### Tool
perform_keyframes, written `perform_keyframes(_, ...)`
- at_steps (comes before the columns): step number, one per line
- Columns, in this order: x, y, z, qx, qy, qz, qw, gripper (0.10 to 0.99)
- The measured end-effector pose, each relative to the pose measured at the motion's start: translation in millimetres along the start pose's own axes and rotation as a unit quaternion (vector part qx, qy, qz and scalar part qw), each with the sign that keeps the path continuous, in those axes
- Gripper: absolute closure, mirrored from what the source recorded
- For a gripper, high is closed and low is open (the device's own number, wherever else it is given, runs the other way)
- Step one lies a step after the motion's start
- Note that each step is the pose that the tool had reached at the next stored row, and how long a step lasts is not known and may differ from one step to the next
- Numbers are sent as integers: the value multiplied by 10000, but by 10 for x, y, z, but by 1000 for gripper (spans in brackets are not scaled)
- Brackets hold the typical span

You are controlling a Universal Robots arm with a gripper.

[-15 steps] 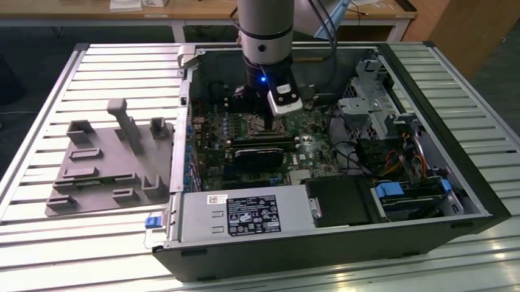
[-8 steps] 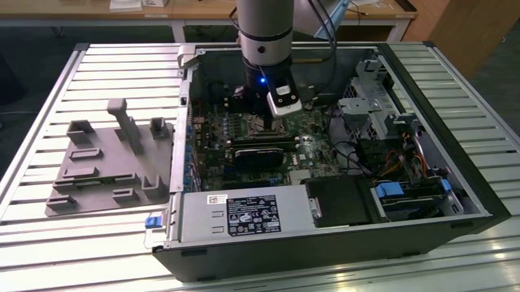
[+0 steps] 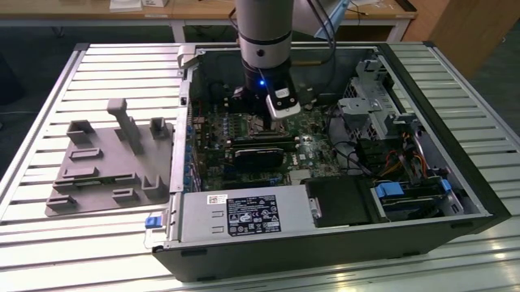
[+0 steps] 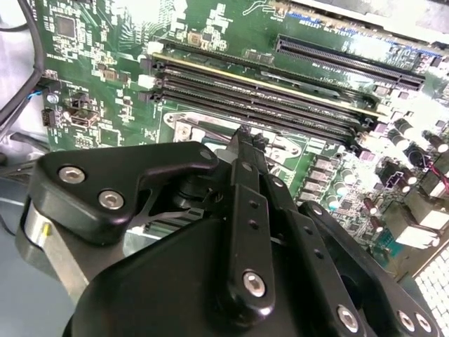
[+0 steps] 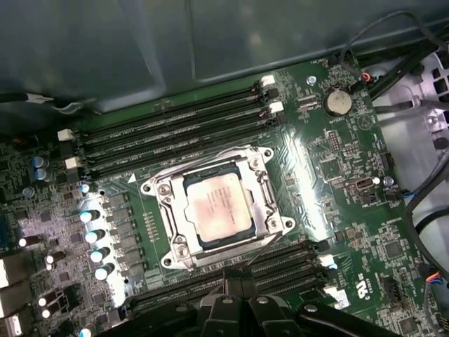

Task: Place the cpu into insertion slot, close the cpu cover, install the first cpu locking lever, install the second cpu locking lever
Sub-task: 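Install the second cpu locking lever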

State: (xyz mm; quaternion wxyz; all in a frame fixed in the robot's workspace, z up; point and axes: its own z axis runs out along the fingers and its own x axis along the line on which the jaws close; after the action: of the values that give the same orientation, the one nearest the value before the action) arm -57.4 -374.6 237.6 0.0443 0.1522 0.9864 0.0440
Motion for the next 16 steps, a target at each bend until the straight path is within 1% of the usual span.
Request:
perform_keyframes(3, 13, -9, 12, -40, 13, 4, 10000, 980)
perform_keyframes(6, 44, -26, 21, -65, 20, 7, 10000, 980)
perform_keyframes(13, 81, -73, 56, -224, 70, 23, 9997, 980)
perform_keyframes(16, 91, -98, 69, -313, 97, 34, 9995, 980)
